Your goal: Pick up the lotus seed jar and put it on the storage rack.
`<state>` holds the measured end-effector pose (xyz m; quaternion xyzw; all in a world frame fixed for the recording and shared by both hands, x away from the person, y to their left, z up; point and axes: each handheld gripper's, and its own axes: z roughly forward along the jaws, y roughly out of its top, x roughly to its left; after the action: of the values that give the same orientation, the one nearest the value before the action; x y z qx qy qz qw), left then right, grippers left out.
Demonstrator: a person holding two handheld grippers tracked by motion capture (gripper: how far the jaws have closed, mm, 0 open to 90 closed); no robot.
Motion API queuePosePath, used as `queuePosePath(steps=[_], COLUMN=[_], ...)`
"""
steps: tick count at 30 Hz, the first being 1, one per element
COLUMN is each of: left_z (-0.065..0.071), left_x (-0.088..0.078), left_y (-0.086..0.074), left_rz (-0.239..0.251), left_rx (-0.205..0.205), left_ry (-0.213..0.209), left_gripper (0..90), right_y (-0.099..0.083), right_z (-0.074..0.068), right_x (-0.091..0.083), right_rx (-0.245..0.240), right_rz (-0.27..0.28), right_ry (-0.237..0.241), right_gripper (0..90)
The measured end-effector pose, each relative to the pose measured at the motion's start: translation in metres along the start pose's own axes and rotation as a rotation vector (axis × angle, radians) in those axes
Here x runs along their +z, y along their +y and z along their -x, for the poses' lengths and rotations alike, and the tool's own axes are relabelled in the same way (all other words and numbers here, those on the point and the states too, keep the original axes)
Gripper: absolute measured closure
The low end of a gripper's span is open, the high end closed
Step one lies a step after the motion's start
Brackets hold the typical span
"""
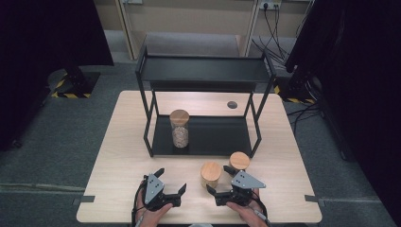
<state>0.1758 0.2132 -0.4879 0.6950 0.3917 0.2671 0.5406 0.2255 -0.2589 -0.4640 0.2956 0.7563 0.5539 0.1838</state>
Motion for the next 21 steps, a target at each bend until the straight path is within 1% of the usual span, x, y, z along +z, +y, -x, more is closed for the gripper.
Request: queuePosePath(steps=[4,9,14,21], left_z=[0.0,0.0,-0.001,-0.001], left_x=[0.0,0.0,0.0,0.0], left_y=[0.0,0.0,0.0,0.0], left_rz=[0.003,0.002,0.003,0.003], left_rx=[-0.002,0.001,-0.003,-0.004], left_ry=[0.002,0.0,0.001,0.002], left_gripper=[1.0,1.0,1.1,1.0], right_y=[0.004,0.006,0.008,0.012], right_z=[-0.003,-0.004,-0.007,-0.008], right_x=[0.006,0.011,0.016,0.023], right_rx=[0.004,0.002,-0.019,-0.031], right_rz=[-0.023,-0.041,-0.043,-0.064], right_ry=[-0.023,-0.036,-0.043,-0.051], right_gripper=[6.7,7.7,11.1,18.1])
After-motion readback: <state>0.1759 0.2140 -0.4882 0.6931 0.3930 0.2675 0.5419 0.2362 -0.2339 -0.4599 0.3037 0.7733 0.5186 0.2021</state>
